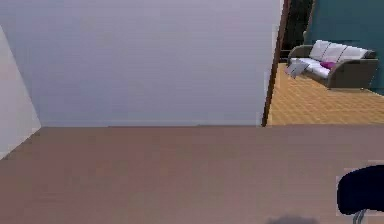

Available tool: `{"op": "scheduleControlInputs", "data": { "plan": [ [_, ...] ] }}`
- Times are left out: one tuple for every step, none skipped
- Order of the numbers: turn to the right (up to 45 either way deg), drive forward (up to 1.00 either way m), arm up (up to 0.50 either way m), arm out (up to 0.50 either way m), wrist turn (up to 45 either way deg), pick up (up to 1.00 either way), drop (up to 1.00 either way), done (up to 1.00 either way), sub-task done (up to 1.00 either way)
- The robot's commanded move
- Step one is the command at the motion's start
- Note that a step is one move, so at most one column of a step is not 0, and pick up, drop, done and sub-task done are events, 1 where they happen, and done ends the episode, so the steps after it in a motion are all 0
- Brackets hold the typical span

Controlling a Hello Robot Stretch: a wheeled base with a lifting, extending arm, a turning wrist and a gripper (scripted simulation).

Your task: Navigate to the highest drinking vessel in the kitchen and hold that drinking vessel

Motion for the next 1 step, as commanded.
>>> {"op": "scheduleControlInputs", "data": {
  "plan": [
    [-45.0,0.00,0.00,0.00,0.0,0.00,0.00,0.00,0.00]
  ]
}}
